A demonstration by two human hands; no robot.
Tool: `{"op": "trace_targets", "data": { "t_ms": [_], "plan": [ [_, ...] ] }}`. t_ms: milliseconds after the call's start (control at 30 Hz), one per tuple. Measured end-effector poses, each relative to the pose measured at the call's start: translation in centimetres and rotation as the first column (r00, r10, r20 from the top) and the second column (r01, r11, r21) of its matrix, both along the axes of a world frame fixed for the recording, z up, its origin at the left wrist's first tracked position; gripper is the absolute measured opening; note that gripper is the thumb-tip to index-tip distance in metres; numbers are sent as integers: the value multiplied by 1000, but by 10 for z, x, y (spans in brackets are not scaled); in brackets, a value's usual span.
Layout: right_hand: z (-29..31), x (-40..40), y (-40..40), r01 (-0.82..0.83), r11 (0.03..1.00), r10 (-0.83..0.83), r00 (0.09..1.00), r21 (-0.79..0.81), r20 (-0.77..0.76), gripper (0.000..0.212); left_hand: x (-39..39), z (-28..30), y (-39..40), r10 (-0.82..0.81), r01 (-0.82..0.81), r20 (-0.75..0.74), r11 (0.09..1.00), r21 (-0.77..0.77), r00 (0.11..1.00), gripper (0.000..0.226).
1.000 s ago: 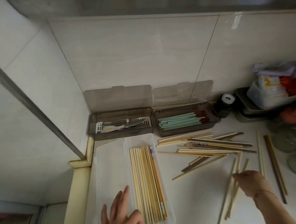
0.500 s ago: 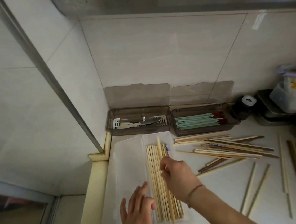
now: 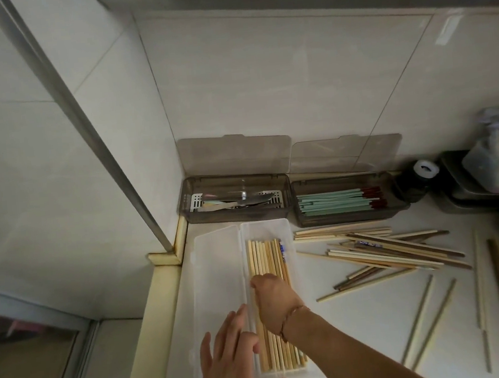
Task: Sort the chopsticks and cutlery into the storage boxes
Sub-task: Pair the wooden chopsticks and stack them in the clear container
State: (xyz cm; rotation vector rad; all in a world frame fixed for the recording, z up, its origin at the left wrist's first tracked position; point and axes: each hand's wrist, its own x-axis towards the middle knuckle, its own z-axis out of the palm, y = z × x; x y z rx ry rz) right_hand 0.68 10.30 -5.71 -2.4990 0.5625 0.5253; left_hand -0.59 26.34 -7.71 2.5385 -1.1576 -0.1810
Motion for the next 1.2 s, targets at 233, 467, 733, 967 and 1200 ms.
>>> {"op": "trace_targets", "data": {
  "t_ms": [233,467,733,967,1200],
  "plan": [
    [11,-104,-42,193,978,-103,771,-77,629,9,-1,-8,5,-2,-7,-74,992,-127,997,48],
    [-19,-209,-151,751,596,-770,635,-284,63,22,-8,-3,-13,156,-198,-162,937,-286,974,21],
    [-38,-228,-185,781,581,-800,600,-229,19,26,-14,0,-34,241,-266,-120,917,-298,963,24],
    [-27,-234,-175,763,632,-752,646,-138,130,10,-21,0,-40,280,-296,-96,914,-279,955,26],
    [26,-203,-151,557,828,-515,710,65,480,19,-28,-5,-46,331,-359,-142,880,-311,933,28]
  ]
}}
